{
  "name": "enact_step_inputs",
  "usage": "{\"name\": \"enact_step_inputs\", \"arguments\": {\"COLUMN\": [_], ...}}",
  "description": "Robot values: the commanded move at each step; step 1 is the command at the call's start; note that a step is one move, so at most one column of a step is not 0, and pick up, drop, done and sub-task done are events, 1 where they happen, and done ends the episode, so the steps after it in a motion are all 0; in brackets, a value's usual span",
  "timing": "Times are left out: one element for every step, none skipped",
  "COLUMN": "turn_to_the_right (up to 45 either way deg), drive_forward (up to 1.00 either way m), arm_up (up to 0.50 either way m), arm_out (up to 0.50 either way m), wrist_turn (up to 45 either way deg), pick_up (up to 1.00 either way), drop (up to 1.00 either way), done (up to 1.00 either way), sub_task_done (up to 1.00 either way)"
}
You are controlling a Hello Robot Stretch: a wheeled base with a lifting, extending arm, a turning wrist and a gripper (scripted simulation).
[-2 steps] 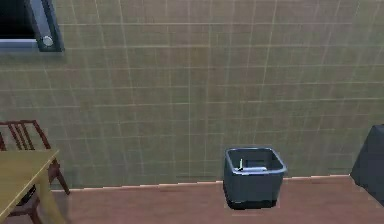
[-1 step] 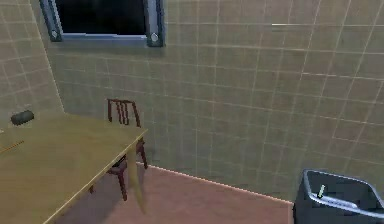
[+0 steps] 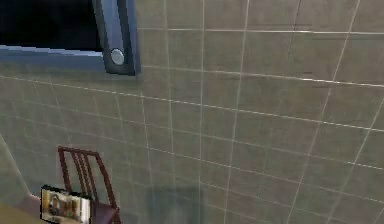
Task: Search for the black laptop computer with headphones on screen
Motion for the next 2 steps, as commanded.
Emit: {"name": "enact_step_inputs", "arguments": {"turn_to_the_right": [-39.0,0.0], "drive_forward": [0.0,0.05], "arm_up": [0.0,0.0], "arm_out": [0.0,0.0], "wrist_turn": [0.0,0.0], "pick_up": [0.0,0.0], "drop": [0.0,0.0], "done": [0.0,0.0], "sub_task_done": [0.0,0.0]}}
